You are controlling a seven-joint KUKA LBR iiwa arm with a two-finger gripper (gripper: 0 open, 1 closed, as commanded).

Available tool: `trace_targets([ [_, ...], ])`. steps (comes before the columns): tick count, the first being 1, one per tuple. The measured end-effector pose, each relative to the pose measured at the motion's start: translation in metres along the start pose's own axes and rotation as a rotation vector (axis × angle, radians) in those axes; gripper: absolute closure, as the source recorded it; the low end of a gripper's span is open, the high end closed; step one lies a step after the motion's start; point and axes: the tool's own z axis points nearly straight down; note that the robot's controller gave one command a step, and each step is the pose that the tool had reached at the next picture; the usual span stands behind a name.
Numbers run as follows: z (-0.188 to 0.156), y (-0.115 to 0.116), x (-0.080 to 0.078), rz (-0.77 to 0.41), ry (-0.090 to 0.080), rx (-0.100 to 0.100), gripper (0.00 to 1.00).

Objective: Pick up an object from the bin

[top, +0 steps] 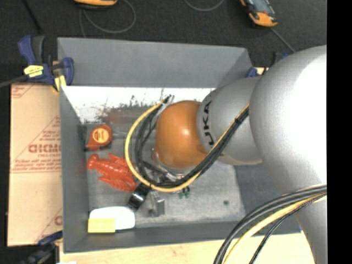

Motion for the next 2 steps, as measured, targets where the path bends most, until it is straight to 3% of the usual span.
trace_targets([
  [1, 0.0033, 0.0031, 0.0106, 0.0, -0.001, 0.003, 1.0],
  [2, 0.0033, 0.0031, 0.0106, 0.0, -0.001, 0.003, 1.0],
])
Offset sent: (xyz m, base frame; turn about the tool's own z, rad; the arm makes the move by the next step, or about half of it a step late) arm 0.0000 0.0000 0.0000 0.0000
